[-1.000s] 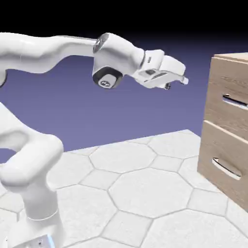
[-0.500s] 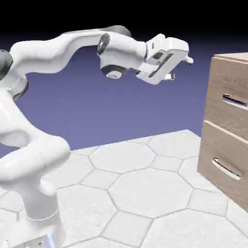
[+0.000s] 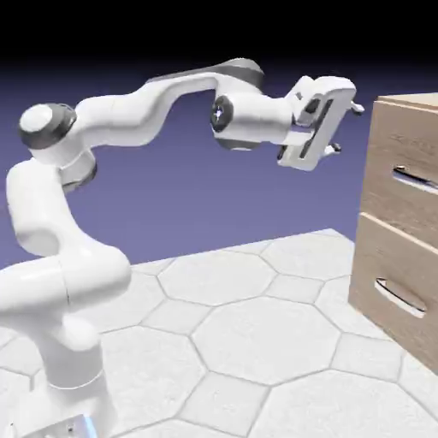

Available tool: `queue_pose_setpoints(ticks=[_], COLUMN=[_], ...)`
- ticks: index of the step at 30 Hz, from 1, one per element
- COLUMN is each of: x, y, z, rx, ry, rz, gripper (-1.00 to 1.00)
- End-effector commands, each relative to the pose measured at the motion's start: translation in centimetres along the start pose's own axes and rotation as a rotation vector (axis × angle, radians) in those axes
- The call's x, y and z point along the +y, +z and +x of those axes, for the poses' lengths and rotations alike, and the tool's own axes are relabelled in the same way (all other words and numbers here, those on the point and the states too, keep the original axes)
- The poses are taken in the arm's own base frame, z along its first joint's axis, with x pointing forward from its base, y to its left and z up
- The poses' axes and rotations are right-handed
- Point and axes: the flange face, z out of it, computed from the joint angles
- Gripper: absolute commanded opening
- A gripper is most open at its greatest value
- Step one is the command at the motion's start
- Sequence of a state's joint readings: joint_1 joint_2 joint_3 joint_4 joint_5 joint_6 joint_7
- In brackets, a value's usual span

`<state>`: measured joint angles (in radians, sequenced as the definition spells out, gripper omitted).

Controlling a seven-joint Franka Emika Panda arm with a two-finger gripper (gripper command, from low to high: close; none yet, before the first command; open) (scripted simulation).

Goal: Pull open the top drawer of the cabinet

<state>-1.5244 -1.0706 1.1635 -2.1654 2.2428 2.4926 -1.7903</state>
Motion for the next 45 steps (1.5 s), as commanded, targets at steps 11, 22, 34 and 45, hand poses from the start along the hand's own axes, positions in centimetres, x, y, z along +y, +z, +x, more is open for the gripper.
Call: queue_pose_setpoints(ticks=[11, 22, 34, 45], x=[-0.2, 0.4, 0.1, -0.3], y=[8.6, 16.3, 7.2, -4.7], z=[-7.6, -10.6, -12.0, -13.7], rx=[0.104, 0.135, 0.135, 0.135], ry=[-0.261, -0.343, -0.343, -0.343], rz=[-0.028, -0.058, -0.058, -0.058], gripper=[0.00, 0.00, -1.00, -1.00])
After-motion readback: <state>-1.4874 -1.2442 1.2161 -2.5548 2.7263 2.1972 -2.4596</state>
